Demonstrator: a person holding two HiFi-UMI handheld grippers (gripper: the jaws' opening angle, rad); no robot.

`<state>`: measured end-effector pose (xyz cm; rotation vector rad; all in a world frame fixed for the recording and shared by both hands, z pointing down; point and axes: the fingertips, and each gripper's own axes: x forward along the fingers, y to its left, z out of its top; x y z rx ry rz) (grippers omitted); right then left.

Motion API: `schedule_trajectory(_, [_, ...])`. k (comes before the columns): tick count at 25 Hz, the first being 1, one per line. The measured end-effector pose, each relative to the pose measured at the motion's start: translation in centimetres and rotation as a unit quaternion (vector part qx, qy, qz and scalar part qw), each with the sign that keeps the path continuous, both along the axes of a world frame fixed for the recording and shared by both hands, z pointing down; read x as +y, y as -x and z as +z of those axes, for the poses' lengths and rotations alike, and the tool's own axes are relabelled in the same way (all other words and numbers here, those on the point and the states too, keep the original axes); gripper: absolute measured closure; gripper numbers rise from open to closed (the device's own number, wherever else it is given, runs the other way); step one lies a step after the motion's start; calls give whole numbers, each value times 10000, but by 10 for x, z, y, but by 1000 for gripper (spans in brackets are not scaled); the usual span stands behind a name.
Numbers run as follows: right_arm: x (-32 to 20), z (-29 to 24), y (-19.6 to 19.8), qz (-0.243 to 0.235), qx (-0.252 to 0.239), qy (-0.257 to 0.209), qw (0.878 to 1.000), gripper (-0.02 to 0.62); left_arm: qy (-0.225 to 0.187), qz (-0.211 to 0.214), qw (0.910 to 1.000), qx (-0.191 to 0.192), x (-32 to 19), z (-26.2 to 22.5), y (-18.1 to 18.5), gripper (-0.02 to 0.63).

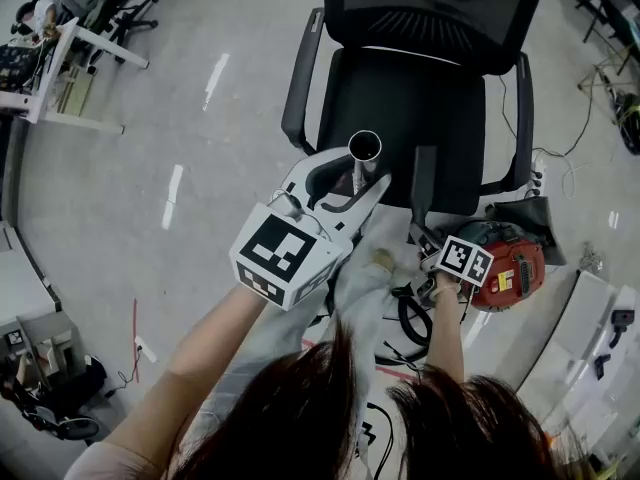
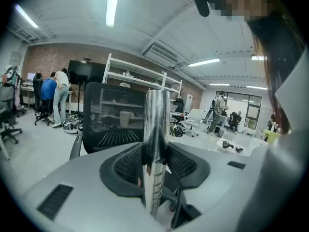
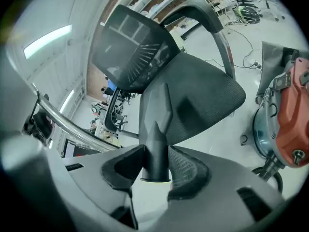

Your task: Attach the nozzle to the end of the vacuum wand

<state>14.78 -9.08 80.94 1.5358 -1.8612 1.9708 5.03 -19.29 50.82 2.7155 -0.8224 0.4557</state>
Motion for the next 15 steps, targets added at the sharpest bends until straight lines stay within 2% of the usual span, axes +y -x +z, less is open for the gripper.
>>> schedule_trajectory(15, [-9, -71, 28, 800, -334, -455, 9952, 425, 102, 271, 9996, 31, 13, -12, 32, 449])
